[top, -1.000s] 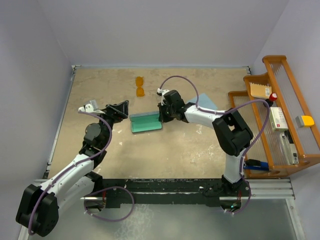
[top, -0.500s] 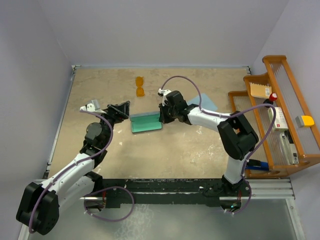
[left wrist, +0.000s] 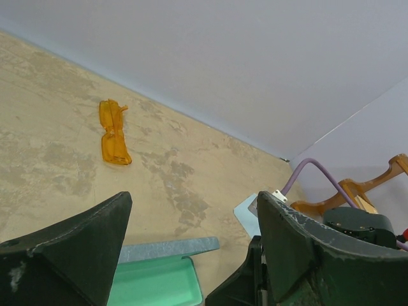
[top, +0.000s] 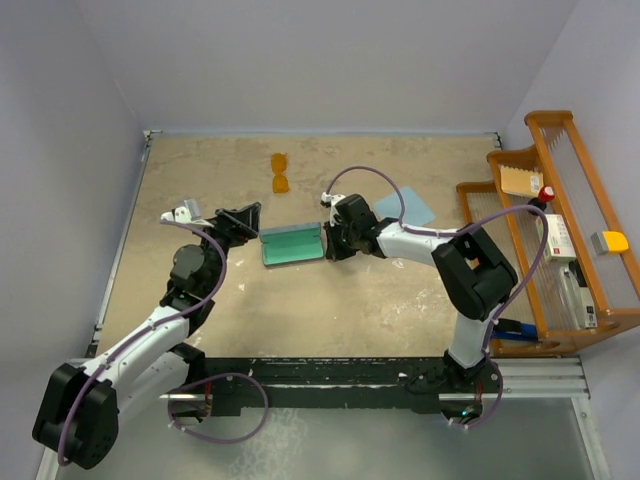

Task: Organize the sunglasses
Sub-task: Adjust the sunglasses case at the center of the board.

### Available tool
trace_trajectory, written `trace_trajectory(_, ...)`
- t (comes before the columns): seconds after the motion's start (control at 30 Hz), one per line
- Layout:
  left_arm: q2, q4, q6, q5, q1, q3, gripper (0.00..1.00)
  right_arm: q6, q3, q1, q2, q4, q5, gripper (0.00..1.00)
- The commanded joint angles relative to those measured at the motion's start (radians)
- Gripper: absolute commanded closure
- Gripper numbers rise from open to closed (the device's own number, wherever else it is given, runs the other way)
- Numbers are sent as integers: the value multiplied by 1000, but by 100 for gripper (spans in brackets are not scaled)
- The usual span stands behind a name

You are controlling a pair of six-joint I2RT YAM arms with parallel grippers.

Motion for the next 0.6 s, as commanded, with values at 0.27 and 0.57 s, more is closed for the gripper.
trace_trajectory(0.27, 0, 42, 1, 11, 4, 19, 24, -1, 75, 5, 39, 51, -22, 100)
trace_trajectory(0.57, 10, 49, 4, 11, 3, 13, 24, 11, 112, 15, 73, 51, -47, 100)
